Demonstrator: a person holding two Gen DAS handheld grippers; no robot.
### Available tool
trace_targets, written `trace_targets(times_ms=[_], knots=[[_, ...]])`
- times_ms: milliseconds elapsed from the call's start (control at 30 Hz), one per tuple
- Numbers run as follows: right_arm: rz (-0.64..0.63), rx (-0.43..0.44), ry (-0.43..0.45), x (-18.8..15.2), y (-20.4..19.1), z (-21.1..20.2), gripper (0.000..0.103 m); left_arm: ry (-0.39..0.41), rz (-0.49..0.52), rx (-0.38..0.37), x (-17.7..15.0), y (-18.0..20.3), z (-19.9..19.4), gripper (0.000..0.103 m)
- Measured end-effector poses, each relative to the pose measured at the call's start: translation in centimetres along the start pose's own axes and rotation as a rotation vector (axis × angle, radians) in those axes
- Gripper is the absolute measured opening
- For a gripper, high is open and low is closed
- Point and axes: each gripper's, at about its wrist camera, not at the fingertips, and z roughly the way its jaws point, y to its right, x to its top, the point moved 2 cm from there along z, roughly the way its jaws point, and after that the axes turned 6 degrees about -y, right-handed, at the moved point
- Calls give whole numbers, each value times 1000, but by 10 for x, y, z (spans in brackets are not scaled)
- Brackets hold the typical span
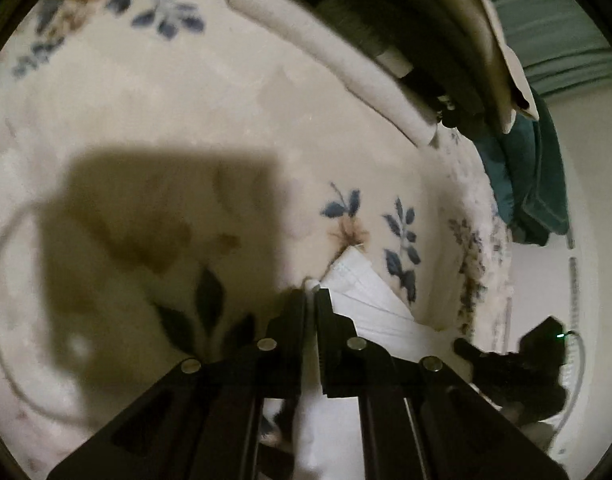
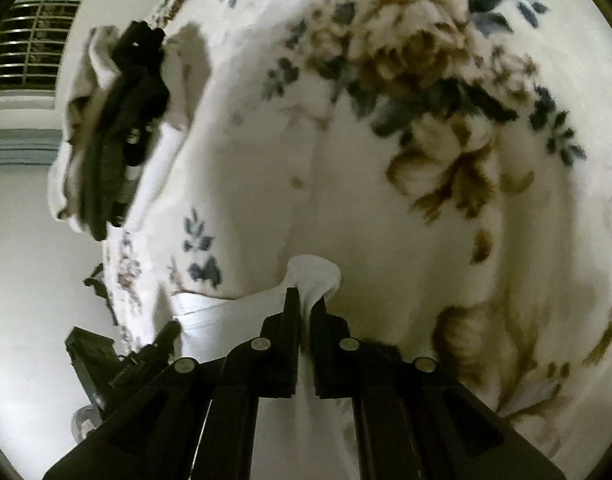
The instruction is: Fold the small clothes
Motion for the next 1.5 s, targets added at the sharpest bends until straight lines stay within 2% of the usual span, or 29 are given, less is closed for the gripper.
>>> trace_targets(times_ms=[67, 100, 133, 167, 200, 233, 267, 367, 467, 567, 600, 633, 667, 700, 733, 767, 900, 1000, 1033, 1100, 1133, 1167, 1200, 1233, 1333, 1500], knots=[[23, 17, -40, 2, 3, 2, 6, -32, -38, -25, -1, -5, -6, 6], [42, 41, -60, 0, 7, 0, 7, -40, -54, -36, -6, -8, -13, 9], [56, 61, -76, -3, 11, -4, 14, -44, -62, -44, -11, -9, -19, 18], [65, 78, -82, -9, 16, -11, 28, -48, -65, -68, -21, -10, -26, 23], [73, 89, -84, -16, 21, -17, 37, -52, -65, -84, -33, -10, -33, 36], [85, 100, -89, -27, 28, -24, 53, -56, -68, -93, -45, -14, -39, 46], [95, 109, -99, -39, 34, -30, 58, -66, -67, -107, -58, -16, -43, 48], [115, 126, -170, -74, 54, -34, 58, -132, -82, -143, -98, -22, -44, 48], [116, 147, -251, -111, 70, -25, 58, -189, -79, -160, -131, -22, -37, 48], [114, 196, -314, -134, 77, -7, 58, -176, -39, -147, -150, -15, -35, 45], [109, 214, -322, -138, 76, -2, 58, -160, -18, -127, -154, -10, -36, 41], [95, 225, -319, -143, 74, 2, 55, -155, -6, -111, -155, -7, -35, 23], [80, 221, -313, -146, 72, 4, 34, -151, 4, -87, -157, -6, -35, 20], [50, 196, -314, -150, 68, 6, 20, -145, 4, -75, -158, -6, -37, 17], [38, 185, -307, -152, 66, 6, 10, -146, -2, -74, -158, -6, -37, 15], [35, 173, -291, -154, 66, 3, 6, -147, -10, -76, -159, -7, -37, 14], [46, 110, -262, -158, 72, -7, 5, -153, -1, -38, -160, -14, -44, 10], [26, 83, -287, -152, 75, -6, 5, -147, -3, -13, -157, -27, -51, 10], [21, 89, -300, -149, 74, -7, 5, -146, -12, -31, -153, -30, -53, 11], [21, 115, -310, -143, 71, -12, 10, -139, -38, -75, -143, -35, -54, 12], [21, 125, -301, -138, 71, -15, 22, -135, -49, -94, -138, -36, -54, 18], [19, 146, -276, -135, 73, -21, 46, -127, -56, -125, -130, -37, -51, 24], [21, 167, -252, -130, 75, -24, 66, -121, -54, -165, -123, -36, -46, 41], [23, 189, -243, -127, 78, -25, 69, -120, -53, -192, -119, -35, -43, 56], [39, 273, -290, -110, 86, -5, 70, -158, -60, -299, -104, -25, -13, 56], [23, 392, -368, -92, 78, 27, 76, -197, 5, -298, -91, 0, 18, 56]])
